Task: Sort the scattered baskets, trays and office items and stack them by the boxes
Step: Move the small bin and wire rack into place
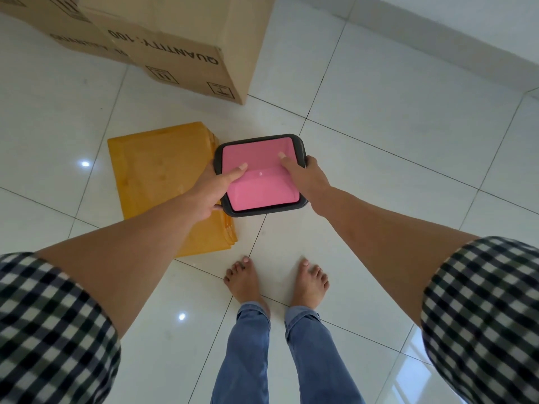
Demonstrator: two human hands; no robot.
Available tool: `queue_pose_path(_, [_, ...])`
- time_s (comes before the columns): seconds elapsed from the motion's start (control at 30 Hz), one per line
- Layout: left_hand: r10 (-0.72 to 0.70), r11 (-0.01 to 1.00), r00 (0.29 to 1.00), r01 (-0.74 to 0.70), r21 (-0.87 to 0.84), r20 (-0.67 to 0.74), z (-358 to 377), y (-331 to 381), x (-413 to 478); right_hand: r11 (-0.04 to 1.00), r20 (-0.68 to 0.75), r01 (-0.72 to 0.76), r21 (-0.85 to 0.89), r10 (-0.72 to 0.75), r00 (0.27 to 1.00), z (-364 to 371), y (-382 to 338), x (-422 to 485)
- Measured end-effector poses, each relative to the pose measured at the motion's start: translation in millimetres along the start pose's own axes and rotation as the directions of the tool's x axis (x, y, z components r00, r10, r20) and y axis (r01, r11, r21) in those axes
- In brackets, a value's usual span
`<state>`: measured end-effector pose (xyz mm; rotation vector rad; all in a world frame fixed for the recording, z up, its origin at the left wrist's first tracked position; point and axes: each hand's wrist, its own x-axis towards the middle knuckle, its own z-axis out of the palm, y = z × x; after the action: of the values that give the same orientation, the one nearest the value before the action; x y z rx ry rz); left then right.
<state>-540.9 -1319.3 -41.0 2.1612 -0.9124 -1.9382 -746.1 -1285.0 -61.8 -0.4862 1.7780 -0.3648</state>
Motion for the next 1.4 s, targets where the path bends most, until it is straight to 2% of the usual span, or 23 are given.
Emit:
queue_pose_path(0.2, [0.049,0.999,0.998,-0.05,-0.016,-0.035,-5,1,1,0.998,0.01,0.052,0.039,-0.052,0.999,5,-7,2])
queue_pose_path(0.47, [0.086,0.996,0.992,-0.087,-0.004,-0.096,-4,7,-17,0.995,0.059,0.102,-0.016,-0.1,0.993,2,-19,-26])
queue_pose_path(0.7, [0.182,0.981,0.982,-0.178,0.075,-0.058,-3,26,-91,0.989,0.103,0.141,-0.04,-0.136,0.985,-12,-41,-106])
queue_pose_path(0.83, [0.18,0.965,0.982,-0.166,0.2,-0.054,-1,36,-160,0.978,0.075,0.165,-0.131,-0.156,0.985,-32,-53,-176])
queue_pose_path(1.0, [0.32,0.849,0.947,-0.294,0.44,0.016,8,55,-256,0.915,-0.031,0.252,-0.316,-0.275,0.961,-63,-56,-264])
queue_pose_path(1.13, [0.38,0.727,0.922,-0.346,0.593,0.072,15,76,-321,0.871,-0.093,0.232,-0.432,-0.299,0.95,-87,-57,-324])
queue_pose_path(1.27, [0.439,0.535,0.895,-0.327,0.779,0.073,22,95,-368,0.848,-0.138,0.212,-0.485,-0.314,0.939,-108,-57,-373])
queue_pose_path(1.4, [0.452,0.441,0.884,-0.335,0.833,0.116,32,106,-395,0.865,-0.216,0.186,-0.466,-0.315,0.924,-126,-52,-405])
